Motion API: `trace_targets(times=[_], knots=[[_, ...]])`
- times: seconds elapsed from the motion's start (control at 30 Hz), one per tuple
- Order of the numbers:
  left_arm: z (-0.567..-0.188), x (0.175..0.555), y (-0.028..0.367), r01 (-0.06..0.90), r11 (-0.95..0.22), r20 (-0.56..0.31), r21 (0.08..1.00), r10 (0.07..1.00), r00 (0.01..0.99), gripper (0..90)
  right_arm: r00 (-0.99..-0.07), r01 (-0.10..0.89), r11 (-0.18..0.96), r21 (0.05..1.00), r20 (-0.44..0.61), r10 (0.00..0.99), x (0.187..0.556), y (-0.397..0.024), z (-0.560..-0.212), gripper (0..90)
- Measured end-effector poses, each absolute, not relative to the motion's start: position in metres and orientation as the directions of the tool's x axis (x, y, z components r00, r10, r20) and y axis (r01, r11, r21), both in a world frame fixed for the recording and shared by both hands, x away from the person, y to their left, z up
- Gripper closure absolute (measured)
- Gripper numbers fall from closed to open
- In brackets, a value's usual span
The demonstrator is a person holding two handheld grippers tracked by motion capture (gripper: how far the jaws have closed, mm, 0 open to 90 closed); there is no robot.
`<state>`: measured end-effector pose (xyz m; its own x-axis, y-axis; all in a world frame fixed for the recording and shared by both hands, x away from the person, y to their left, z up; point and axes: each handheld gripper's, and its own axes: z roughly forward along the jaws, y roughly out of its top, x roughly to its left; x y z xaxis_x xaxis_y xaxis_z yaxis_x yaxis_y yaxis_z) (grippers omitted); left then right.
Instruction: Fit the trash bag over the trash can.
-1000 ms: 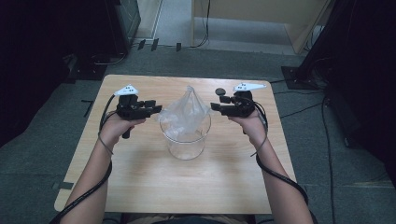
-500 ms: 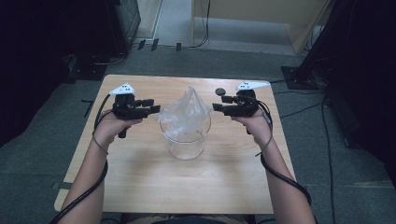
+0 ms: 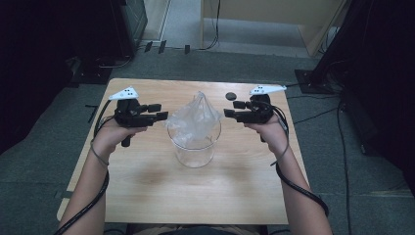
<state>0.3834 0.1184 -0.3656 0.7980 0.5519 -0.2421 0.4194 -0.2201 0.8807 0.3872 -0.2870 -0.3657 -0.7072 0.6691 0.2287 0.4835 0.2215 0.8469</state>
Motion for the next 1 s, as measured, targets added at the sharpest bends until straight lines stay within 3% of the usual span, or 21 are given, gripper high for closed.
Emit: trace_targets(times=[0.33,0.73,1.0], knots=[[-0.357,0.370,0.114,0.413,-0.206,-0.269,0.887,0.496,0.825,44.5,-0.731,0.461,0.230,0.857,0.220,0.646,0.374,-0.291,-0.357,41.6],[-0.358,0.362,0.095,0.370,-0.282,-0.206,0.885,0.476,0.855,40.2,-0.828,0.352,0.341,0.872,0.120,0.548,0.361,-0.282,-0.351,38.1],[-0.363,0.362,0.082,0.356,-0.311,-0.187,0.881,0.462,0.867,39.2,-0.863,0.319,0.356,0.878,0.114,0.493,0.362,-0.270,-0.355,36.2]])
